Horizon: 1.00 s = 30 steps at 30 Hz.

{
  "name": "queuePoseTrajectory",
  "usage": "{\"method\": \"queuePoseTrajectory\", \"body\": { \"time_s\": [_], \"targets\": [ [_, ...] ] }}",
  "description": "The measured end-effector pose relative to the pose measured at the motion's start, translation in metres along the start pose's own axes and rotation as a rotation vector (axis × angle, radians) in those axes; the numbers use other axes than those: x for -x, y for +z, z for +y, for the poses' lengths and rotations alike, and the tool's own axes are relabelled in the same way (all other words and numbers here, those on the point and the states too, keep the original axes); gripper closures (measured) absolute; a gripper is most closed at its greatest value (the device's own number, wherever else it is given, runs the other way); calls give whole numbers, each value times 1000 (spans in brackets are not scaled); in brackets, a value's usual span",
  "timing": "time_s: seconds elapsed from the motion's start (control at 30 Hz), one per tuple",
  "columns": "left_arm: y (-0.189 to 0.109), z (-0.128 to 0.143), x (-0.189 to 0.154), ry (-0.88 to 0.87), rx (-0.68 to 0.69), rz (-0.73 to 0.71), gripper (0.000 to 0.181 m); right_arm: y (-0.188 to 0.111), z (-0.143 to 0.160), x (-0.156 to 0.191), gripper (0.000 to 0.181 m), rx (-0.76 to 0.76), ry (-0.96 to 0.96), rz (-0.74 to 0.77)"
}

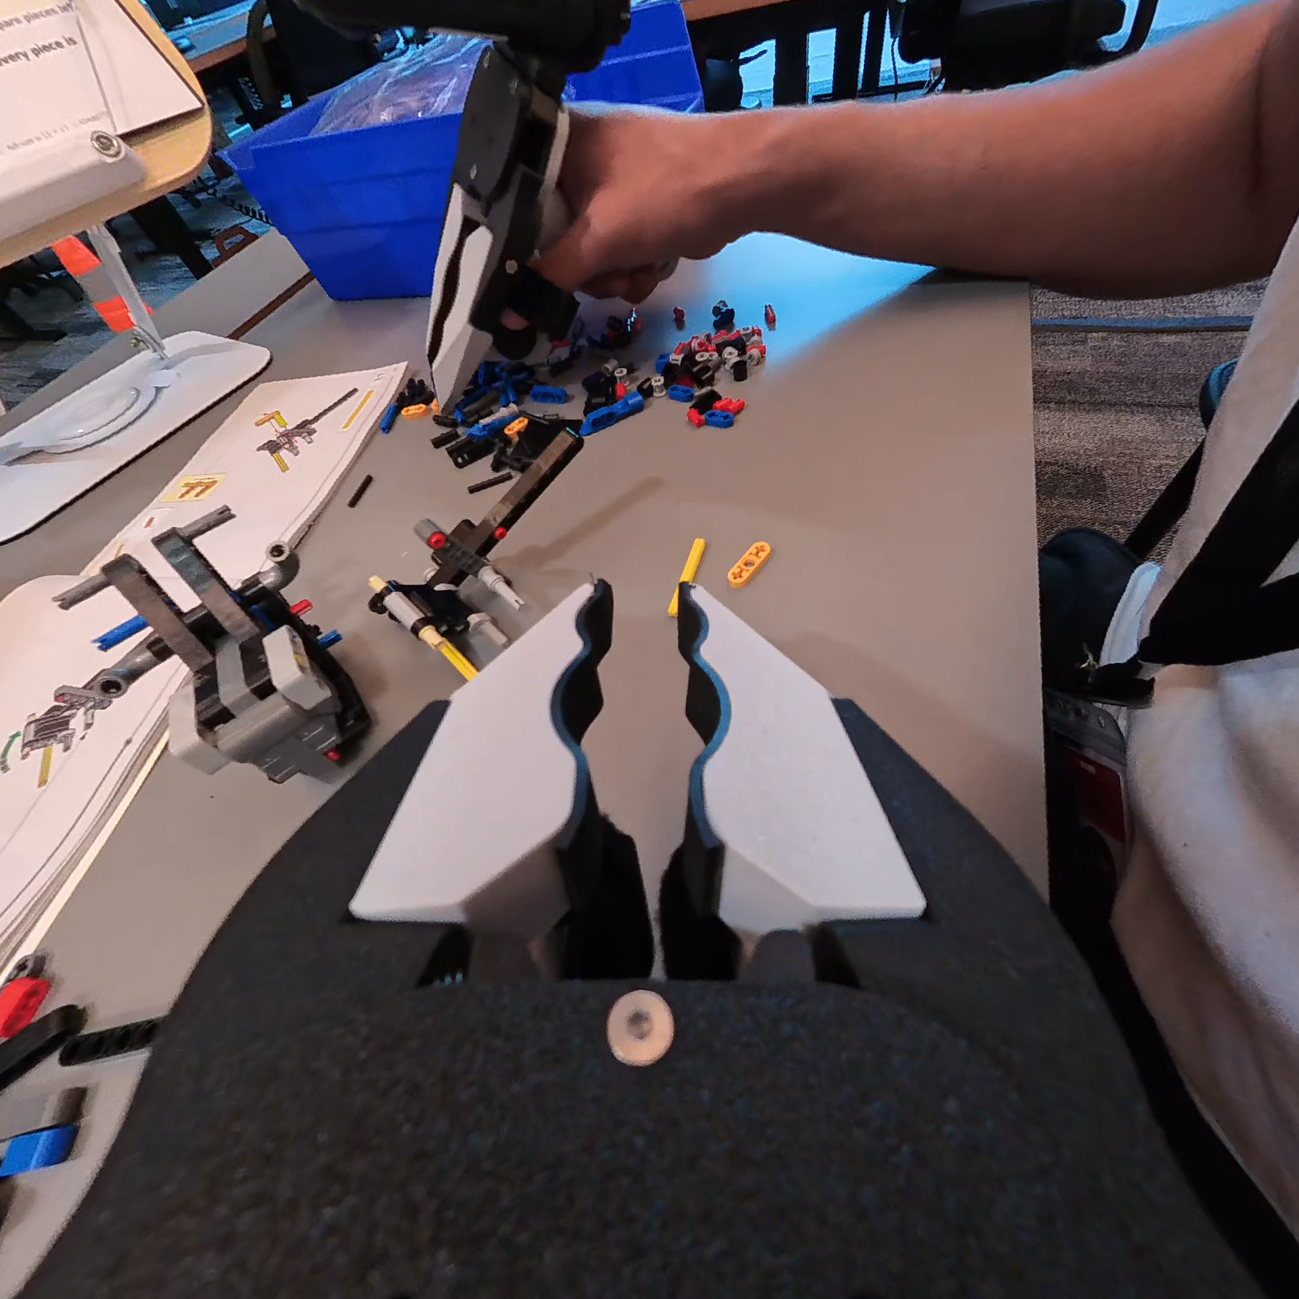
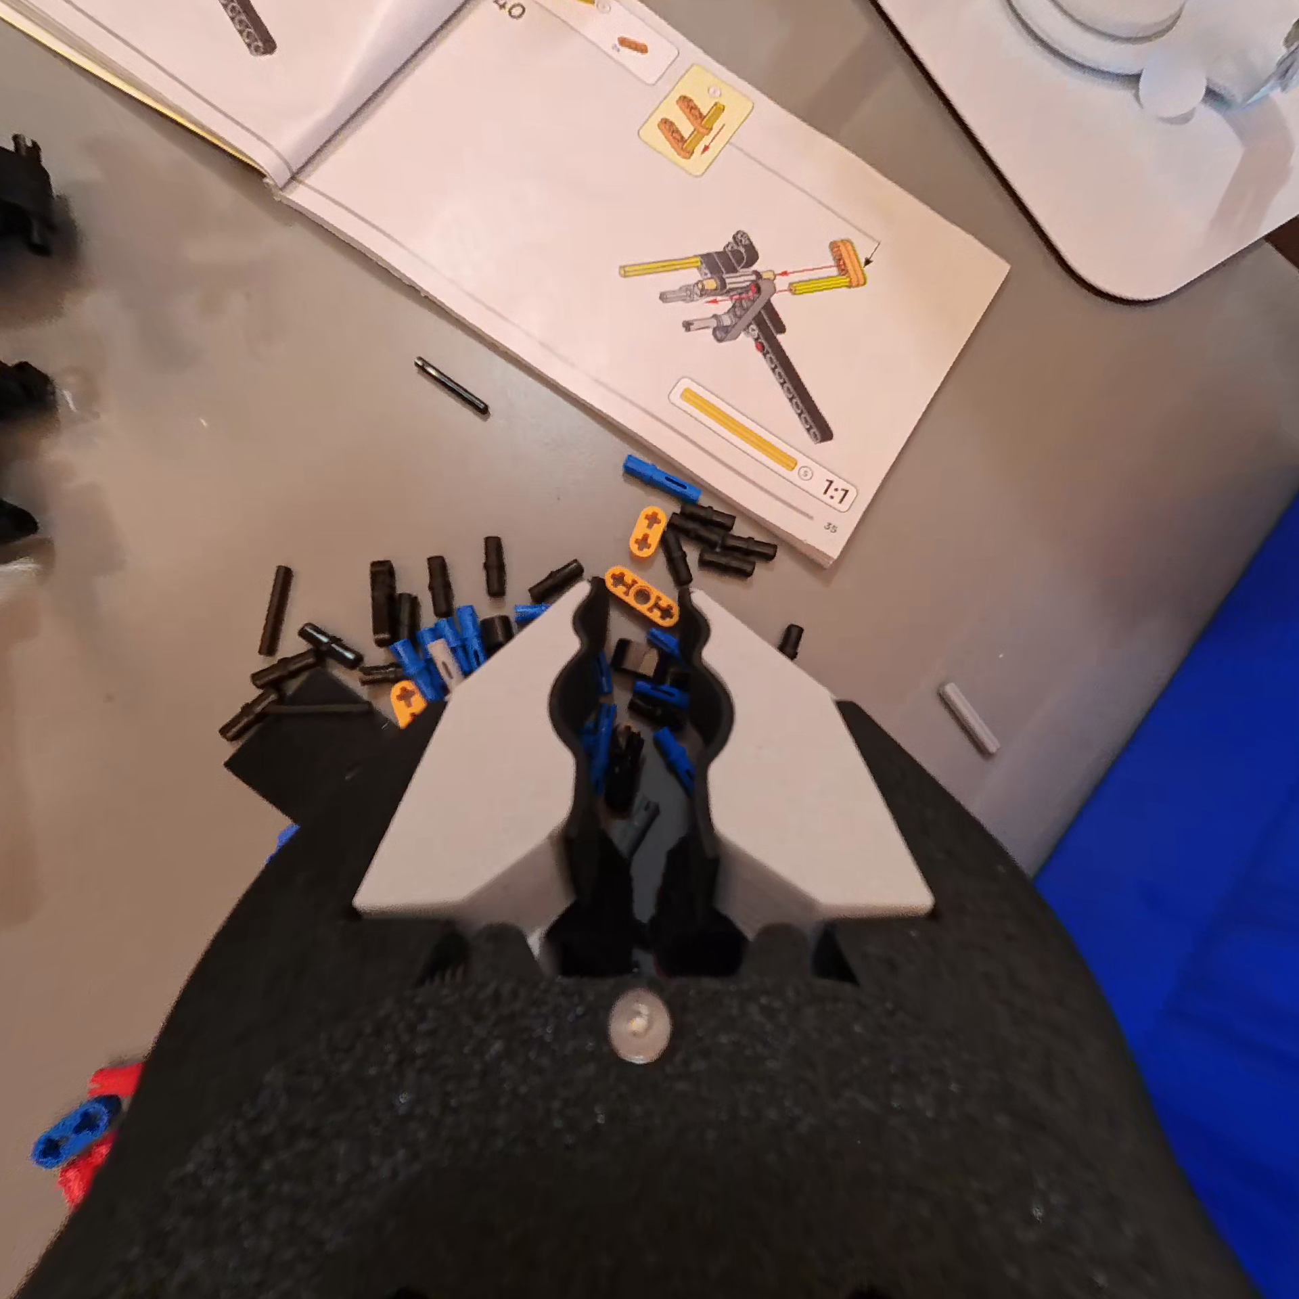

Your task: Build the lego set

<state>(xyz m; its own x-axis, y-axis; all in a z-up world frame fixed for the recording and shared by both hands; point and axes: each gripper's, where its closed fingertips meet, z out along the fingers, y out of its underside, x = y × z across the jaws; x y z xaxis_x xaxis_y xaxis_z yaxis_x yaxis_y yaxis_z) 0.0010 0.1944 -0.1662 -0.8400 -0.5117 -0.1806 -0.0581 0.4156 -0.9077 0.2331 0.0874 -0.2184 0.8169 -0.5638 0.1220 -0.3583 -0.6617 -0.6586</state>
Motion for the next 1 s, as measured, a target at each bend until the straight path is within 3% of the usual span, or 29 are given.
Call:
{"method": "queuePoseTrajectory", "body": {
  "time_s": [0.03, 0.23, 0.4, 0.57, 0.73, 1.0],
  "targets": [
    [0, 0, 0, 0, 1, 0, 165, -2, -1, -1, 163, -7, -8, 8],
    [1, 1, 0, -10, 5, 4, 165, -23, -13, 2, 162, -90, -15, 11],
    [-2, -2, 1, -19, -16, 4, 165, -67, -29, 32, 163, -242, 5, -43],
    [-3, -4, 4, -36, -29, 1, 165, -96, -2, 103, 163, -205, 6, -174],
    [-1, -2, 3, -15, -14, -14, 165, -98, 46, 161, 163, -100, 23, -252],
    [1, 1, 2, 19, 9, -37, 165, -88, 65, 190, 163, -32, -34, -263]
  ]
}}
